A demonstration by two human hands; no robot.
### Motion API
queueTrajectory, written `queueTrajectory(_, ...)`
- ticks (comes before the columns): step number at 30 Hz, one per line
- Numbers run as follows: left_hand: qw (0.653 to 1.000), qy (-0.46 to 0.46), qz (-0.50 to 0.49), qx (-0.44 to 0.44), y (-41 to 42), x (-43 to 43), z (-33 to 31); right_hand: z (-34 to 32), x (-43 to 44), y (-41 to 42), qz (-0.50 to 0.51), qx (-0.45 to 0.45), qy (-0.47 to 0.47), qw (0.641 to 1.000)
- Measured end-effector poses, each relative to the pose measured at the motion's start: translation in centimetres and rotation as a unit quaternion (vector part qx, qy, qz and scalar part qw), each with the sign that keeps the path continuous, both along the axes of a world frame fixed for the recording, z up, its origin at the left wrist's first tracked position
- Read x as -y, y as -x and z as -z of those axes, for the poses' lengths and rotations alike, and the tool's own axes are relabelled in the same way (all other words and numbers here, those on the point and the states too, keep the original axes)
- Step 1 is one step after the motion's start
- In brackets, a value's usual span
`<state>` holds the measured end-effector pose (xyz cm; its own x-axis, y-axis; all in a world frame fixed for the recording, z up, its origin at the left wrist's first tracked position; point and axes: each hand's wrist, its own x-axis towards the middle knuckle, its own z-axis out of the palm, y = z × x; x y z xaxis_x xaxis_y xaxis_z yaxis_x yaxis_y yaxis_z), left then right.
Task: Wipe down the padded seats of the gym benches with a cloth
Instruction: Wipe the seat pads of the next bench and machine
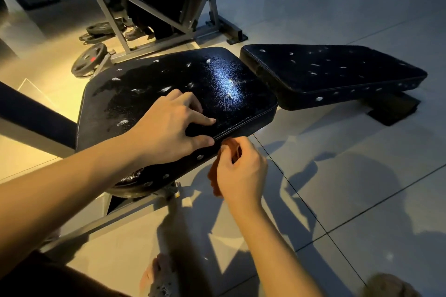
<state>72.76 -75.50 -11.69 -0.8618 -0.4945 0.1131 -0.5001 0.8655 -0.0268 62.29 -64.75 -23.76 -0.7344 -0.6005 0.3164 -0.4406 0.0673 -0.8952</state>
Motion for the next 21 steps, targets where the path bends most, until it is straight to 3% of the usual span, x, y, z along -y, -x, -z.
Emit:
queueTrajectory(5,1.000,0.006,0.001,0.000,0.1,-0.2,0.0,-0.2,1.1,2.9,0.053,0.078,-0.025,0.995)
queueTrajectory(11,1.000,-0.016,-0.016,-0.004,0.2,-0.5,-0.2,-0.7,0.3,0.9,-0.005,0.051,-0.024,0.998)
queueTrajectory(15,1.000,0.010,-0.006,-0.002,0.4,-0.7,0.0,0.3,1.2,4.7,0.048,0.130,-0.050,0.989)
queueTrajectory(21,0.999,-0.032,-0.019,-0.006,0.2,-0.4,-0.2,-1.3,-0.1,-0.5,-0.015,0.023,0.008,1.000)
